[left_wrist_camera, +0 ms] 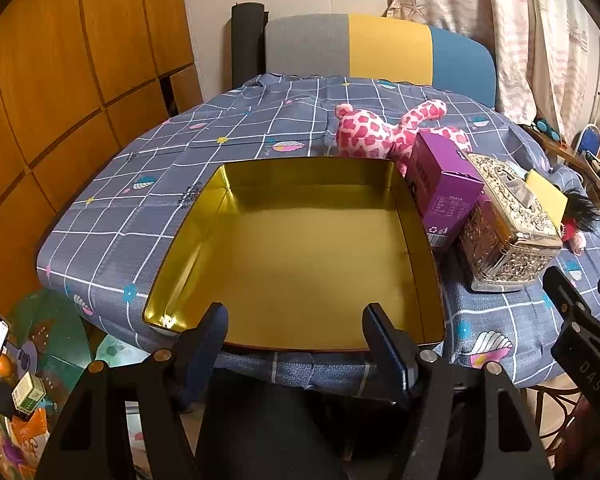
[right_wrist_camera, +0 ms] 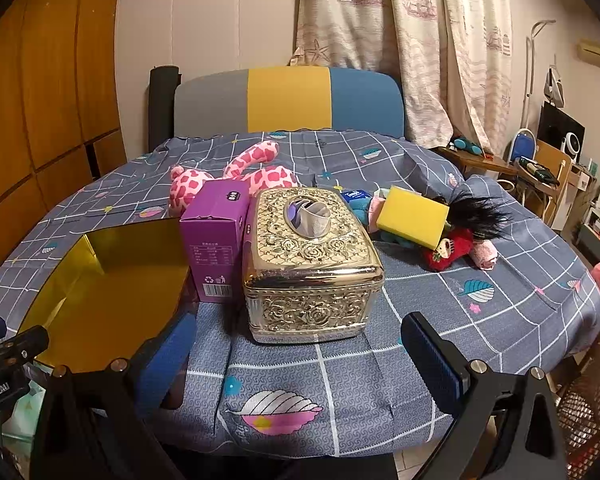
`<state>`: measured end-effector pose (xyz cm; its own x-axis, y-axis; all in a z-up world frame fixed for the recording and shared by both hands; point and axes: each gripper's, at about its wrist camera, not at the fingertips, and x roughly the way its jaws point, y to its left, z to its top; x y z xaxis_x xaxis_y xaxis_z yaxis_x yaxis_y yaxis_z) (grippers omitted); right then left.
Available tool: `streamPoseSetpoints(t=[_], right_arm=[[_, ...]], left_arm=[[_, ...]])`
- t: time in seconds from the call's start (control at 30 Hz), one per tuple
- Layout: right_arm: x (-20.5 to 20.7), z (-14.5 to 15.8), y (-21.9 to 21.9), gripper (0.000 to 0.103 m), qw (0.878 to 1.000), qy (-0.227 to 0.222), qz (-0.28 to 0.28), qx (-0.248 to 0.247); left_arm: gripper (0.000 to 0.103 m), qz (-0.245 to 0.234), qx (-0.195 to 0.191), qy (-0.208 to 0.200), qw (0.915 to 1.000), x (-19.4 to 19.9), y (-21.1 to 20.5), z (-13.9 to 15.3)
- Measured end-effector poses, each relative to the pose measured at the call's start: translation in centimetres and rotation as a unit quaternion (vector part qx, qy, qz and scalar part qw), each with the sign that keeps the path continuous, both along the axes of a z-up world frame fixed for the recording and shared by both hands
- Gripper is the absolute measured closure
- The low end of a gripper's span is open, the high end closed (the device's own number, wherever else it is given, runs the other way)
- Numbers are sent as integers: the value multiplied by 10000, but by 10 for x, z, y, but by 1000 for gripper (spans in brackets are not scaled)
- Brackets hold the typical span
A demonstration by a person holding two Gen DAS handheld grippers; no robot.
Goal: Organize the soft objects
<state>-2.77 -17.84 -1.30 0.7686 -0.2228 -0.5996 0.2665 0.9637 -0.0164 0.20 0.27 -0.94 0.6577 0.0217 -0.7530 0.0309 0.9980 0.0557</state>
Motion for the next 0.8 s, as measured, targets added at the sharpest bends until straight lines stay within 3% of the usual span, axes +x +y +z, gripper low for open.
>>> streamPoseSetpoints(t=[0.8], right_arm=[[0, -1, 1, 0, 10000, 10, 28, 7]], left_arm=[[32, 32, -32, 62, 10000, 1, 4, -3]])
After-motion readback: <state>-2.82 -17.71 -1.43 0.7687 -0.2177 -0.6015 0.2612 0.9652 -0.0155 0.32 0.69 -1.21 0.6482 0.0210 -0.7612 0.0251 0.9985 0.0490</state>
